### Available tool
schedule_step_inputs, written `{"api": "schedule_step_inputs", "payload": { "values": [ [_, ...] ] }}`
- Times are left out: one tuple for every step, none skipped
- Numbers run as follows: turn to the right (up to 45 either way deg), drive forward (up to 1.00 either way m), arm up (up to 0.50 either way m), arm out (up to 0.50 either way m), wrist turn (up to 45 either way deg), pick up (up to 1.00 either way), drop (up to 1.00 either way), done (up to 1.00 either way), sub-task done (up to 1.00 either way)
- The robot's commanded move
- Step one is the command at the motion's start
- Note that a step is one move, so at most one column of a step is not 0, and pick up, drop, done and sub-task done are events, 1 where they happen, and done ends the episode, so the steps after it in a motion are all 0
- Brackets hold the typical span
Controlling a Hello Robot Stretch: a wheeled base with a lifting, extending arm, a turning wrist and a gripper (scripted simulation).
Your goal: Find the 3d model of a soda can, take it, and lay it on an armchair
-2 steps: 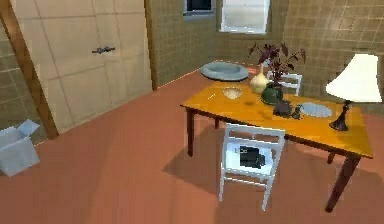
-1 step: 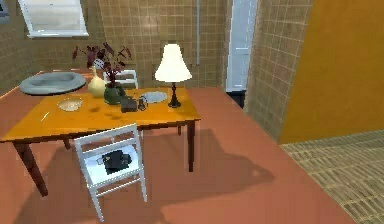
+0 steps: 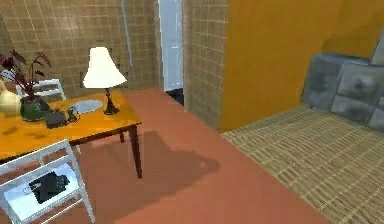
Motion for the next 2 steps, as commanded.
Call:
{"api": "schedule_step_inputs", "payload": {
  "values": [
    [0.0, 1.00, 0.00, 0.00, 0.0, 0.00, 0.00, 0.00, 0.00],
    [6.0, 0.00, 0.00, 0.00, 0.0, 0.00, 0.00, 0.00, 0.00]
  ]
}}
